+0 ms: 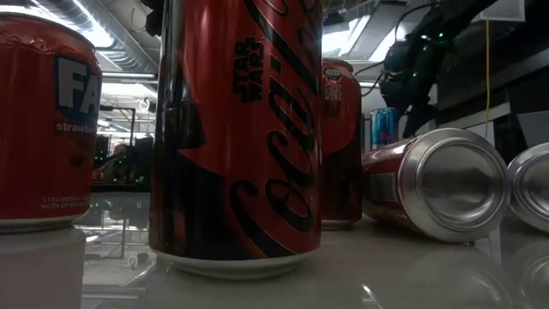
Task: Place canned beverage on shelf
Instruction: Put the orange soda can on the shelf aligned with the other orange soda can
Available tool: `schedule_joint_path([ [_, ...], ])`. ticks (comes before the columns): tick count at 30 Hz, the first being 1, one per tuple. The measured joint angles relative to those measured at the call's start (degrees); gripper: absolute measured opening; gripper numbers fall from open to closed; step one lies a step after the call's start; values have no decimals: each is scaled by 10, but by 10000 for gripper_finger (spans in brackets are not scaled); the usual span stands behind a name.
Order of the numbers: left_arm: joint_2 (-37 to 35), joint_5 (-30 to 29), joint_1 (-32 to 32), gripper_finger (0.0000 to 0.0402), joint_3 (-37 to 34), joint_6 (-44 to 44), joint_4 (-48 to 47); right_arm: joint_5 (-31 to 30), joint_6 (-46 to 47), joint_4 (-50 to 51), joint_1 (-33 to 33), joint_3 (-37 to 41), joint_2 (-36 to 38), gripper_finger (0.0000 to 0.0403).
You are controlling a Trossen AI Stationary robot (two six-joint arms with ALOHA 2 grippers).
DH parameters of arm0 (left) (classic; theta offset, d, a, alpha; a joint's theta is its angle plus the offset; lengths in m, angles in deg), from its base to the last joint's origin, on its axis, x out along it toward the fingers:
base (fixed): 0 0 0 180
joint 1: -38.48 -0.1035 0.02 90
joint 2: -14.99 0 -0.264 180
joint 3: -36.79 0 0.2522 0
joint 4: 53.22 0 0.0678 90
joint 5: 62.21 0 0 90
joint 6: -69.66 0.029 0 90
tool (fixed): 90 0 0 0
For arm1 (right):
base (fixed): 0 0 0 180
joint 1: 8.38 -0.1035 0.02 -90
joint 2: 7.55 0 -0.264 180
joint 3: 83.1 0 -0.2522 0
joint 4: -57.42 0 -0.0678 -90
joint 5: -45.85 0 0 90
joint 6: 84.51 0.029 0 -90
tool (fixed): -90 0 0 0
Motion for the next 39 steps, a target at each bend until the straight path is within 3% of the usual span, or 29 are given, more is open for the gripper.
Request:
schedule_joint_path([
  [17, 0, 0, 0, 346, 0, 0, 0, 20, -40, 68, 0, 0, -41, 363],
  [39, 0, 0, 0, 346, 0, 0, 0, 22, -60, 69, 0, 0, -57, 363],
])
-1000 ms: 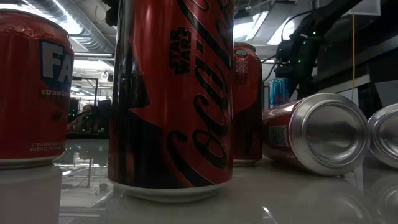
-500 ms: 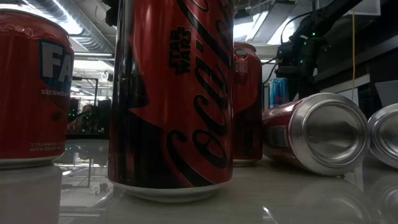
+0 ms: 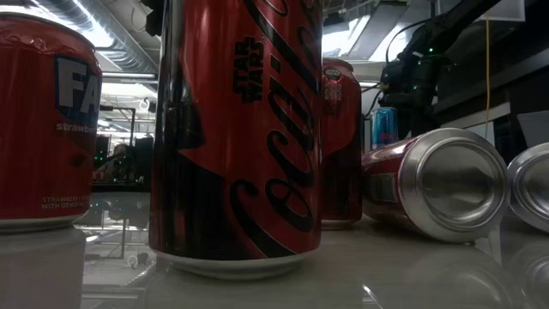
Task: Place canned beverage on shelf
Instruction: Put the orange soda can on the shelf aligned with the other orange soda can
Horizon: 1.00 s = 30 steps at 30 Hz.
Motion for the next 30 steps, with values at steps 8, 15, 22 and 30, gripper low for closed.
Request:
schedule_joint_path([
  [8, 0, 0, 0, 346, 0, 0, 0, 22, 0, -3, 0, -1, -11, 363],
  [15, 0, 0, 0, 346, 0, 0, 0, 21, 0, -3, 0, -1, -11, 363],
  [22, 0, 0, 0, 346, 0, 0, 0, -8, -1, -7, 0, 0, -11, 363],
  [30, 0, 0, 0, 346, 0, 0, 0, -64, 4, 2, 0, 1, -13, 363],
])
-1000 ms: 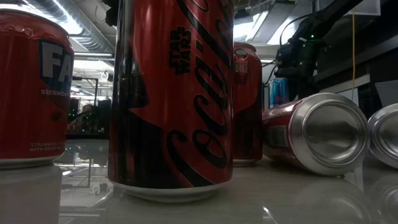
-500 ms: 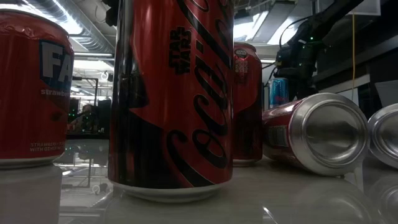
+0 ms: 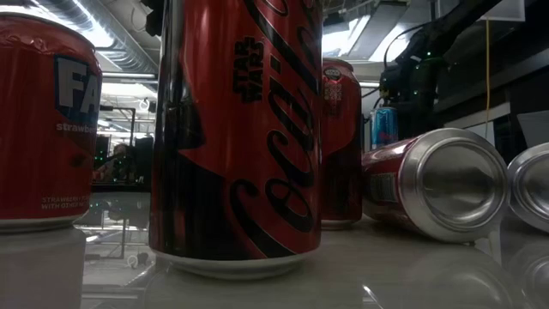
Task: Place canned beverage on shelf
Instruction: Put the orange soda can on the shelf aligned with the other orange soda can
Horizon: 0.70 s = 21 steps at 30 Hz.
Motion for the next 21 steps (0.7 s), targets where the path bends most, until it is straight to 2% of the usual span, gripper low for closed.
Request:
schedule_joint_path([
  [11, 0, 0, 0, 346, 0, 0, 0, 0, -1, -3, 0, 0, 0, 357],
  [21, 0, 0, 0, 346, 0, 0, 0, 0, 3, -9, 0, -2, 1, 271],
])
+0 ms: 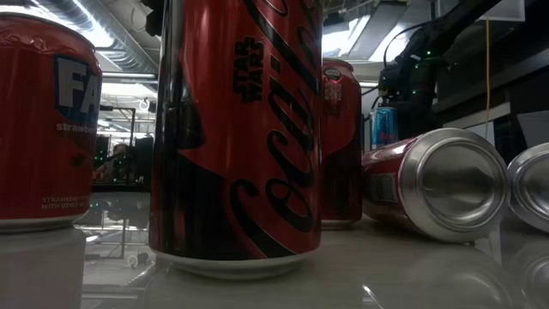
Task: Place canned beverage on shelf
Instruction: Put the orange soda can on the shelf aligned with the other orange soda can
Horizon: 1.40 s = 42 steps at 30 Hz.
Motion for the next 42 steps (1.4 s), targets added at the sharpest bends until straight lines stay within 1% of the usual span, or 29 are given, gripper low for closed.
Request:
schedule_joint_path([
  [3, 0, 0, 0, 346, 0, 0, 0, 0, 0, 1, 0, 0, 0, 264],
  [25, 0, 0, 0, 346, 0, 0, 0, 1, -2, 4, 1, 0, 2, 264],
  [35, 0, 0, 0, 346, 0, 0, 0, -4, -3, 13, 1, 3, 39, 263],
  [42, 0, 0, 0, 346, 0, 0, 0, 1, -2, 40, 1, 2, 63, 263],
])
